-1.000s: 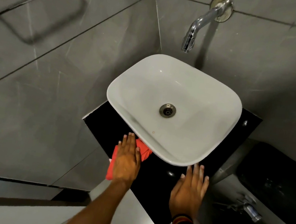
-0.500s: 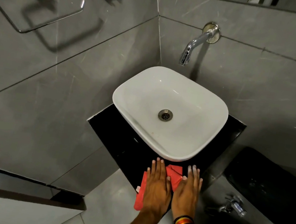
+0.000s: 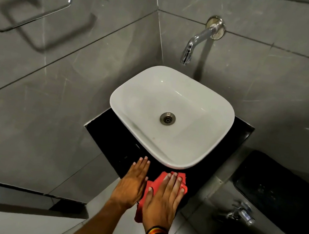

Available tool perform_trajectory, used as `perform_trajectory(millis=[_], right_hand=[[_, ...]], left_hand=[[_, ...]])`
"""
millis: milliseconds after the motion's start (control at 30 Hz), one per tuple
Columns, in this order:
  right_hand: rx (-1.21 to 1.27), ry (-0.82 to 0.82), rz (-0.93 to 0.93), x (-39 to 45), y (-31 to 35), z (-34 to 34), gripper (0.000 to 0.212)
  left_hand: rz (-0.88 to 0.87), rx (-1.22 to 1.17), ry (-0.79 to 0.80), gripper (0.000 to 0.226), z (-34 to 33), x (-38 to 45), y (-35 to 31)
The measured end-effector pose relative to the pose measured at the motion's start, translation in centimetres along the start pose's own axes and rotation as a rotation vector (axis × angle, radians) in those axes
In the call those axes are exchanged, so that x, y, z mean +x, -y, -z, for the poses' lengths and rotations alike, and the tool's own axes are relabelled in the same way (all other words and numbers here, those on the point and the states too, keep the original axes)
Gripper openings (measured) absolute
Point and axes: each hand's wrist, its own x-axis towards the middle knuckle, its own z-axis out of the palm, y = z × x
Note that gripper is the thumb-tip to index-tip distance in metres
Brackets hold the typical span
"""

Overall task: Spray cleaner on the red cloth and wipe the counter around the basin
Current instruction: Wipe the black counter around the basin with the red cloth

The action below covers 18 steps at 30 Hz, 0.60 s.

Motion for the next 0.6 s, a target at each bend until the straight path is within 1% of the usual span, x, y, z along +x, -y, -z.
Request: perform_trajectory(millis=[133,200,267,333,400,467,533,600], right_hand=[[-0.114,0.047,0.131,0.4,-2.6,0.4,0.072],[-0.173,0.051,0.186,0.7,-4.2,1.1,0.071],[-0.213,0.042,0.2,1.2,-5.9,1.8,0.07],[-0.244,0.03,0.218,1.7,-7.3,2.8,0.069],[-0.27,0.029,0.246,2.2,-8.0,3.6,0.068],[-0.263,0.021,0.213,2.2,-7.4,3.7,0.068],[-0.192,-0.014,0.114,1.8,-6.4,3.3,0.071],[-0.122,0.012,0.048,1.1,-5.5,2.8,0.075]], left_hand=[[-0.03,-0.011,0.028,0.06,-0.4,-0.1,-1.2],[-0.055,-0.037,0.016,0.059,-0.5,-0.1,-1.9],[-0.071,-0.07,-0.013,0.059,-0.5,0.0,-2.7],[-0.051,-0.117,-0.053,0.058,-0.5,0.1,-3.6],[0.014,-0.168,-0.09,0.057,-0.8,0.3,-4.7],[0.077,-0.2,-0.121,0.057,-1.2,0.5,-5.7],[0.136,-0.228,-0.164,0.057,-1.8,0.9,-6.8],[0.182,-0.245,-0.191,0.057,-2.2,0.8,-7.1]])
